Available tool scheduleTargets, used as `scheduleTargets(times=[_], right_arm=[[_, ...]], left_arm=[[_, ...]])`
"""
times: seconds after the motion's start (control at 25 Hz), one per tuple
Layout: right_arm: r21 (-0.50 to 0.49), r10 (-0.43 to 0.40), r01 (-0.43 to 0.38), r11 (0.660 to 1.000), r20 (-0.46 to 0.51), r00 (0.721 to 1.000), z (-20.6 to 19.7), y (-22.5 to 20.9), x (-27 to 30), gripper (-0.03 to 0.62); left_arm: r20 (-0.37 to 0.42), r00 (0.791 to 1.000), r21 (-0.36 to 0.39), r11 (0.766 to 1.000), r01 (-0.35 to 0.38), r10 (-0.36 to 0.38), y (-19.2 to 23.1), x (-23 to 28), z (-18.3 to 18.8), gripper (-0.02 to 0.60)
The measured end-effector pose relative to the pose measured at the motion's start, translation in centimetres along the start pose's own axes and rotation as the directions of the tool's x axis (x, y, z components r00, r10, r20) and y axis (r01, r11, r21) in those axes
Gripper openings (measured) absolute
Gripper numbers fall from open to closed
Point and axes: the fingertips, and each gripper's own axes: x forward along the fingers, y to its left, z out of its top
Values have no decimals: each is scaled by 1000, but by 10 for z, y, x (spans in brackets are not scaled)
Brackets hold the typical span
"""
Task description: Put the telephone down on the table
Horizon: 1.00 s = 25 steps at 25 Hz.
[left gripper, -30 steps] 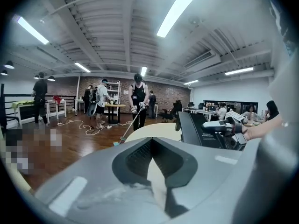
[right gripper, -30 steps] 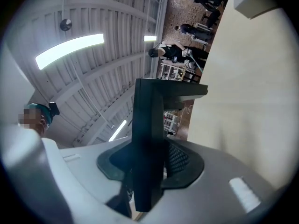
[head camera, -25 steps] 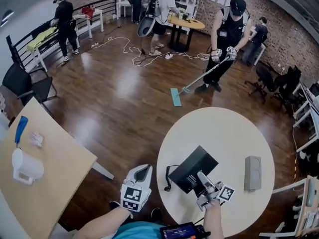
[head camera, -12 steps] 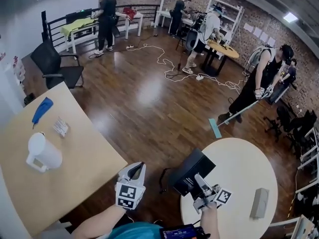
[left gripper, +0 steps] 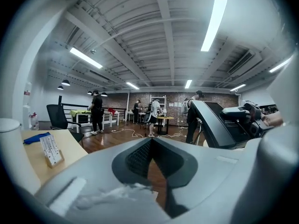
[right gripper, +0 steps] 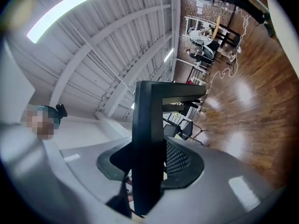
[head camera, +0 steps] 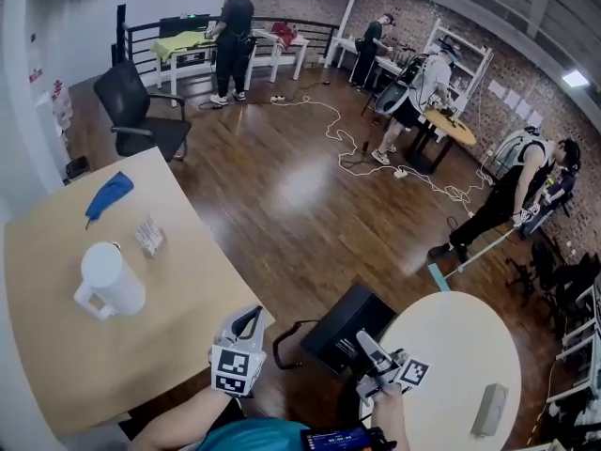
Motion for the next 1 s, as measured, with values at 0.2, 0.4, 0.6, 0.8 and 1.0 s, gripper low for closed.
scheduleTargets(times=[0.2, 0.4, 0.6, 0.8, 1.0], right_arm=[[-11, 20, -21, 1000, -35, 999, -17, 12, 35, 150], [-2, 61, -61, 998, -71, 996, -34, 21, 70, 150], [15, 108, -107, 994, -143, 984, -55, 25, 107, 150], [39, 177, -173, 984, -231, 957, -73, 24, 152, 150], [77, 241, -228, 971, -323, 915, -93, 21, 201, 150]], left_arm=[[5, 999, -9, 999, -42, 42, 34, -21, -4, 12], [13, 994, -15, 994, -105, 105, 70, -43, -6, 12], [16, 981, -18, 981, -196, 196, 107, -72, -10, 11], [6, 955, -35, 955, -295, 295, 139, -97, -18, 12], [-17, 920, -49, 918, -393, 393, 173, -118, -27, 12]])
